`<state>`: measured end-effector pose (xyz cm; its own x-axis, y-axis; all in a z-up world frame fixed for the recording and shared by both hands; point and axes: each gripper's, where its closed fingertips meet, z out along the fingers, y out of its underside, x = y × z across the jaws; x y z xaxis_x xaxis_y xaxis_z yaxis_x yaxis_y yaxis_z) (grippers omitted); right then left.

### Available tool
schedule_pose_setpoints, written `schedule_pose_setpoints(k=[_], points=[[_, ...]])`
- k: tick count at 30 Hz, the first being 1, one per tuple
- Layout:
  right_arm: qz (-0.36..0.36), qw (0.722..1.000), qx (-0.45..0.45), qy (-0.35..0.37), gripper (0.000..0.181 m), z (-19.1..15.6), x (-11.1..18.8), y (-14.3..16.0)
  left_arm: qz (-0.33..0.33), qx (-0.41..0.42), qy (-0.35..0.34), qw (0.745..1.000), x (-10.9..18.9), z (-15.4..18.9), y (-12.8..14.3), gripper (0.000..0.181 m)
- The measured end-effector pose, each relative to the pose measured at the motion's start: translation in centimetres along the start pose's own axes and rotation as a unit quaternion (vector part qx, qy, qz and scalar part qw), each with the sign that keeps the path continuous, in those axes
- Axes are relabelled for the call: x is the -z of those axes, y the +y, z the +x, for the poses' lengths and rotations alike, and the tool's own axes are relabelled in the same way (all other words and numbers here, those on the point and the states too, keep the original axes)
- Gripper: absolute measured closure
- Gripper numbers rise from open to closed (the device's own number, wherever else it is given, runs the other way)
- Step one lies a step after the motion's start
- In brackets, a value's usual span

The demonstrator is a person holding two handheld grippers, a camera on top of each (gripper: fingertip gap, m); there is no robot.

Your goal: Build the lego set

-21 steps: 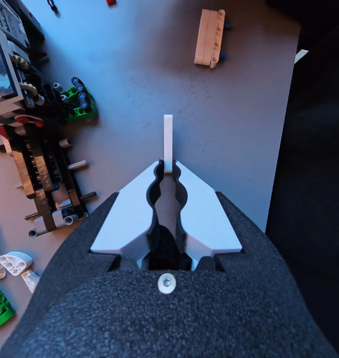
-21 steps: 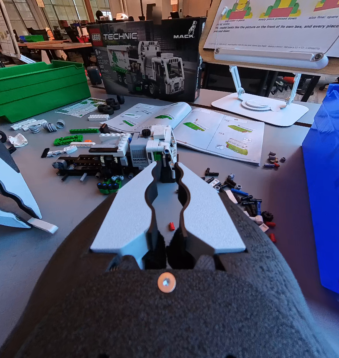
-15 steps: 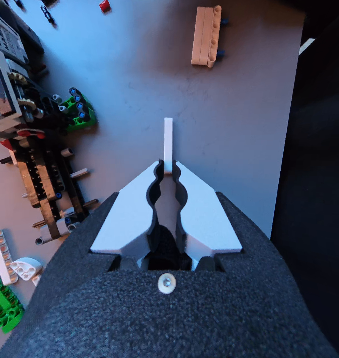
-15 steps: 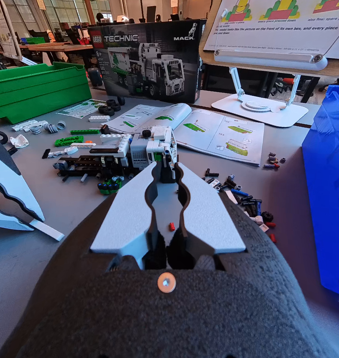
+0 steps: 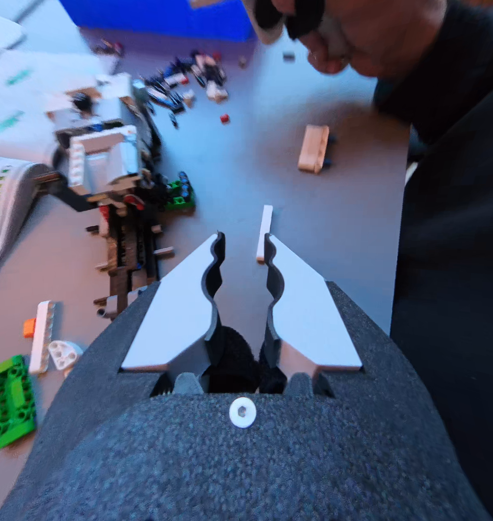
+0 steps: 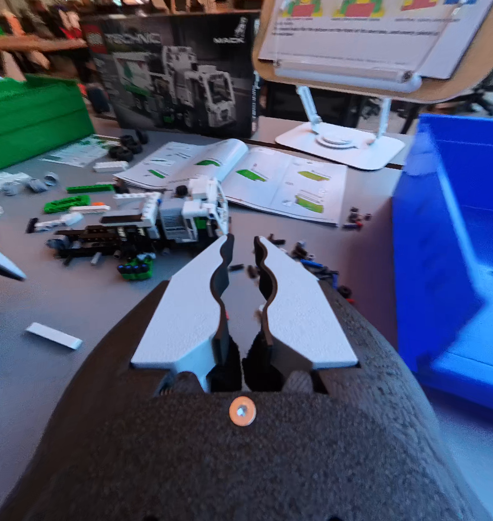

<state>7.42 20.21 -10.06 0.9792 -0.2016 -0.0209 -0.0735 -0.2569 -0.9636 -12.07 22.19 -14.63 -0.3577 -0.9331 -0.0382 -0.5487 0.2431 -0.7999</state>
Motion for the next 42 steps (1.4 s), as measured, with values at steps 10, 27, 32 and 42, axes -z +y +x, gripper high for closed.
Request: schedule_pose_setpoints(k=[10,27,32,42], points=[[-0.176,0.981,0.007,0.086,0.162,4.7,0.0,5.5,0.133,0.108,-0.073,0.983,2.4,-3.1,0.0,0.156],[-0.229,0.972,0.04,-0.034,0.161,-1.3,-6.7,6.9,0.111,0.114,-0.026,0.987,1.2,-3.7,0.2,0.157],[-0.24,0.968,0.069,-0.031,0.168,-1.1,-6.7,7.3,0.115,0.122,-0.018,0.986,1.2,-3.9,0.1,0.157],[-0.22,0.968,0.116,-0.036,0.18,-1.8,-5.3,6.1,0.11,0.101,-0.025,0.988,1.2,-3.4,-0.4,0.158]])
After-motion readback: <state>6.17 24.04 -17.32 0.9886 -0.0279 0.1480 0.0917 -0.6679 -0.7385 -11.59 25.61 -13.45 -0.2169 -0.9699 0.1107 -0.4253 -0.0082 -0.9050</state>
